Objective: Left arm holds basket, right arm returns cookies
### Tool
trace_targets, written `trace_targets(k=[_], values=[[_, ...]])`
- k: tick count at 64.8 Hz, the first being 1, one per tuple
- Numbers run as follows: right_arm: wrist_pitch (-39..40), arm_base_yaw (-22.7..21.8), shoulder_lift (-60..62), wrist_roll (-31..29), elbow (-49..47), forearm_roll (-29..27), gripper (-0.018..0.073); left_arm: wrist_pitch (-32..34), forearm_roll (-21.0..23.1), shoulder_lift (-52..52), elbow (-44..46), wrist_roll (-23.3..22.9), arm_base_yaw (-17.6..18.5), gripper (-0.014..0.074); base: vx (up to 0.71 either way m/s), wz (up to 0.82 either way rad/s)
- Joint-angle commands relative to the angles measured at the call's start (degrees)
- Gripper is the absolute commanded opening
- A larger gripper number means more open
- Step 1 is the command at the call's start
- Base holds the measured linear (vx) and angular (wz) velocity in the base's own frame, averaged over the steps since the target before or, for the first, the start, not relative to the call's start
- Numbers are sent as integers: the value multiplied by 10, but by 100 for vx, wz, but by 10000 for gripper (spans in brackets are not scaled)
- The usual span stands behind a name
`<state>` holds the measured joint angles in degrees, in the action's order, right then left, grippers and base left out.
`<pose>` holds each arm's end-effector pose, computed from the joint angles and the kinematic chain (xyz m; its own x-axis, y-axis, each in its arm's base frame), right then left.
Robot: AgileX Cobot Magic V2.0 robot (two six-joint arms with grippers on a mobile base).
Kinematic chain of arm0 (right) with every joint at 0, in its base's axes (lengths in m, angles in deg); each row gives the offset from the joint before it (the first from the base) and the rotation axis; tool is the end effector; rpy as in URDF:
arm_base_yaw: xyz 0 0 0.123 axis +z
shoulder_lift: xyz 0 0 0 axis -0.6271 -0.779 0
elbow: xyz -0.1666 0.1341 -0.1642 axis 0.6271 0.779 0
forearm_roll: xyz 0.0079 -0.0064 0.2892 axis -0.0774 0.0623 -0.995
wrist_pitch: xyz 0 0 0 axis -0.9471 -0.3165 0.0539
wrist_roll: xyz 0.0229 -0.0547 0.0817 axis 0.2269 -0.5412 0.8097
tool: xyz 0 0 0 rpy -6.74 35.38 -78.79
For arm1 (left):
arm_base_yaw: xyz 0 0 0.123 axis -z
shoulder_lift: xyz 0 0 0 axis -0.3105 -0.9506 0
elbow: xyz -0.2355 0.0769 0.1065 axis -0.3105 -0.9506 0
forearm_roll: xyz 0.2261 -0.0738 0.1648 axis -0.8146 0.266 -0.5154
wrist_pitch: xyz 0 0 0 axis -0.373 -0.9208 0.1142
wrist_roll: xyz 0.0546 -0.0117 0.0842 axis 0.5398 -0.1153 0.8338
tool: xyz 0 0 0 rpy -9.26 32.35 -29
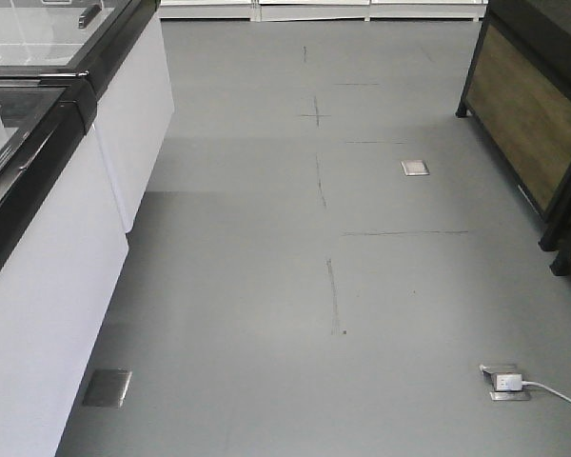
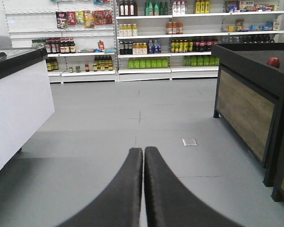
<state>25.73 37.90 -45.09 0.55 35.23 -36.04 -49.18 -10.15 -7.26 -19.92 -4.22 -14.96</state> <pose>0.1204 -0.0015 0.1948 -0.0229 -0.0059 -0.9997 0.0110 0.9999 -0.0061 0.1496 -0.0064 0.2641 -0.3353 -0.0559 -0.9405 0.0135 0.9979 -0.0641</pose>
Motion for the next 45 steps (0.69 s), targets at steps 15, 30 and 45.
trace_targets(k=[15,30,45], values=[[44,0,6,1,0,2,-8,18,0,-7,20,-100,4,389,0,0],[44,0,6,1,0,2,-8,-21,69,-17,23,-262,4,444,0,0],[44,0,6,1,0,2,-8,-89,197,-115,102,-257,4,444,0,0]])
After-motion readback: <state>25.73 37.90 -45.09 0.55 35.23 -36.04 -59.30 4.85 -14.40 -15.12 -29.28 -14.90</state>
